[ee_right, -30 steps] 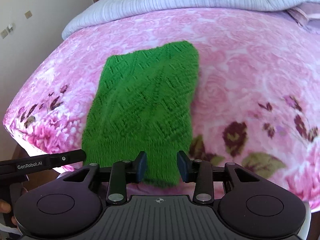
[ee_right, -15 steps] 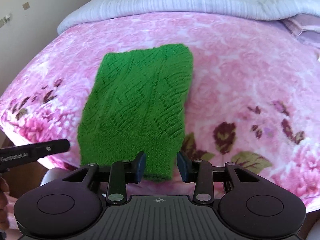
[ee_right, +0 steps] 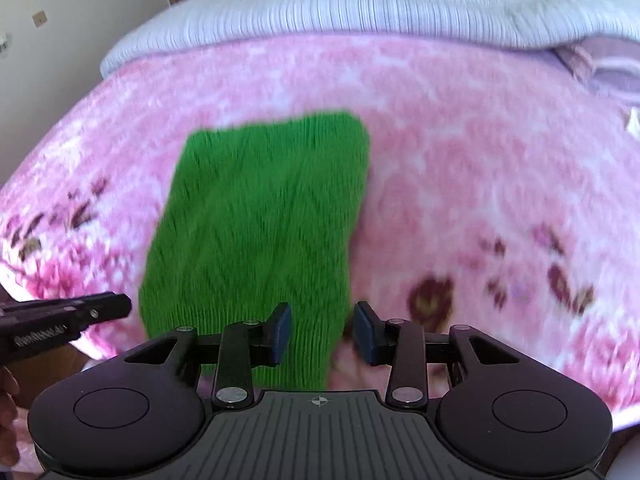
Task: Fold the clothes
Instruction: 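Lay the folded sweater flat and open both grippers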
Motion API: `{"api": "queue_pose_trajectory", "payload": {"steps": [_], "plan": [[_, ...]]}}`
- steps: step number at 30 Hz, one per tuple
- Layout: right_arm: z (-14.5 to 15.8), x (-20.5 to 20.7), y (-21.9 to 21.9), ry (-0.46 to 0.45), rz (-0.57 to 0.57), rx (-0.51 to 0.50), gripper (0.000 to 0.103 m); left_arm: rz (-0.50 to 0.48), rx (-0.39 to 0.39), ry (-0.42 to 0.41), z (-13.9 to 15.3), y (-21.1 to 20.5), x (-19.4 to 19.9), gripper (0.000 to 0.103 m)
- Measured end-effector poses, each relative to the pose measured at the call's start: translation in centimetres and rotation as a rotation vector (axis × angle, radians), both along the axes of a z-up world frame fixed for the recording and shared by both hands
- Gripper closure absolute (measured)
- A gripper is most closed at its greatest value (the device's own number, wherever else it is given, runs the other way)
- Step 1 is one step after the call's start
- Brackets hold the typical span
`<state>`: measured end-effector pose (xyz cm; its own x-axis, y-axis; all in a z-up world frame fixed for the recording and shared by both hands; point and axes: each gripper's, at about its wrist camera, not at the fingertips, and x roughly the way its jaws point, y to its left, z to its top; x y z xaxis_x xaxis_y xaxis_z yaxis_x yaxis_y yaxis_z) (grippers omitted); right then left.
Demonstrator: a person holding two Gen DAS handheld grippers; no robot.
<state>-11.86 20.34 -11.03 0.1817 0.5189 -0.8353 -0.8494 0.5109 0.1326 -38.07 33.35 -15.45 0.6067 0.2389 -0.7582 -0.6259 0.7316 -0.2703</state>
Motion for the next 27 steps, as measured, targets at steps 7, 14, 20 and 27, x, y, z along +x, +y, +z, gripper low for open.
{"api": "queue_pose_trajectory", "payload": {"steps": [7, 14, 20, 27], "plan": [[0.2, 1.6, 3.1, -0.013, 0.032, 0.051, 0.064, -0.037, 0.012, 0.061, -2.7, 1.7, 3.4, 0.094], [-2.6, 3.3, 4.7, 0.02, 0.058, 0.033, 0.065, -0.076, -0.003, 0.104, -4.5, 3.1, 5.3, 0.097], [0.9, 6.1, 4.4, 0.07, 0.031, 0.103, 0.065, -0.073, 0.039, 0.012, -0.6, 6.1, 5.8, 0.098], [-1.7, 8.5, 8.0, 0.048, 0.084, 0.105, 0.065, -0.145, 0.086, 0.05, -2.9, 8.6, 11.3, 0.098]]}}
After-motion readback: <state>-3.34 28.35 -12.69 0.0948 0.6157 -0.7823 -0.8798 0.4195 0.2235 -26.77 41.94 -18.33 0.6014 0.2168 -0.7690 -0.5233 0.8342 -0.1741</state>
